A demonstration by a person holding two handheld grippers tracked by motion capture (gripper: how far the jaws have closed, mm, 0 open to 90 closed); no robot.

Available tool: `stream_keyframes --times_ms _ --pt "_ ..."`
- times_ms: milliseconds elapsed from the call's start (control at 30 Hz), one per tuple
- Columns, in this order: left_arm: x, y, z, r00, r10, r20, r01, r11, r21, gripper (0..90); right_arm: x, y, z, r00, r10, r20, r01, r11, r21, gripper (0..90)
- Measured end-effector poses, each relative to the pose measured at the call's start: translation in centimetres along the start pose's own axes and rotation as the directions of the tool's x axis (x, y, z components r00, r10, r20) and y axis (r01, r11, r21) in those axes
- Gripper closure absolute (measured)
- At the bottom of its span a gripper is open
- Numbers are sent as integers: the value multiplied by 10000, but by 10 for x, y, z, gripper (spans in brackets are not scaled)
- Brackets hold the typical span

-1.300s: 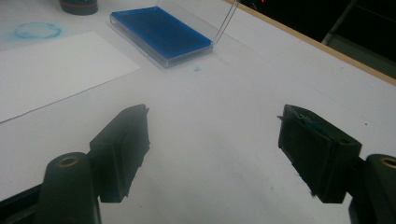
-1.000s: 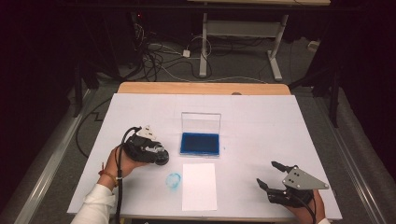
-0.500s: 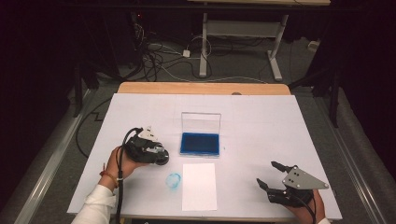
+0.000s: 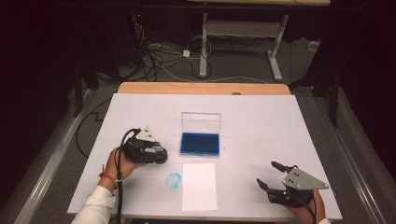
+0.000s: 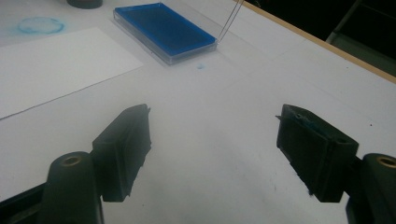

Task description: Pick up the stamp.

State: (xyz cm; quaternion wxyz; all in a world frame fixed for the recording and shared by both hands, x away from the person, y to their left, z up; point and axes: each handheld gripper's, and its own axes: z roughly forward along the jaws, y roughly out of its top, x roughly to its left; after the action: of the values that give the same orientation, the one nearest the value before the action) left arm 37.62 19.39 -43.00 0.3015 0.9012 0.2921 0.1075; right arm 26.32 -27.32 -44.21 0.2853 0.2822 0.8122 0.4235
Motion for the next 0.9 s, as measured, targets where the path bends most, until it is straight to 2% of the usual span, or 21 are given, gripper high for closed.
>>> stream_keyframes --times_ms 133,200,267,500,900 --pt "1 -1 -2 10000 -35 -66 34 9999 -95 540 0 0 0 10000 60 -17 -60 10000 -69 262" --pt "1 -2 -3 9999 -85 -141 82 9998 -176 540 -1 1 -3 9998 87 171 -81 9993 -369 269" --pt "3 -3 -4 9998 -166 -85 164 9997 -192 540 -1 1 -3 9997 171 157 -164 9989 -441 267" --pt "2 -5 -11 9979 -238 -594 198 9976 -666 540 0 1 -1 9999 123 114 -119 9995 -294 259" --pt "5 -10 -20 9938 -494 -995 353 9897 -1390 540 -1 2 0 9998 -56 210 61 9997 -223 260"
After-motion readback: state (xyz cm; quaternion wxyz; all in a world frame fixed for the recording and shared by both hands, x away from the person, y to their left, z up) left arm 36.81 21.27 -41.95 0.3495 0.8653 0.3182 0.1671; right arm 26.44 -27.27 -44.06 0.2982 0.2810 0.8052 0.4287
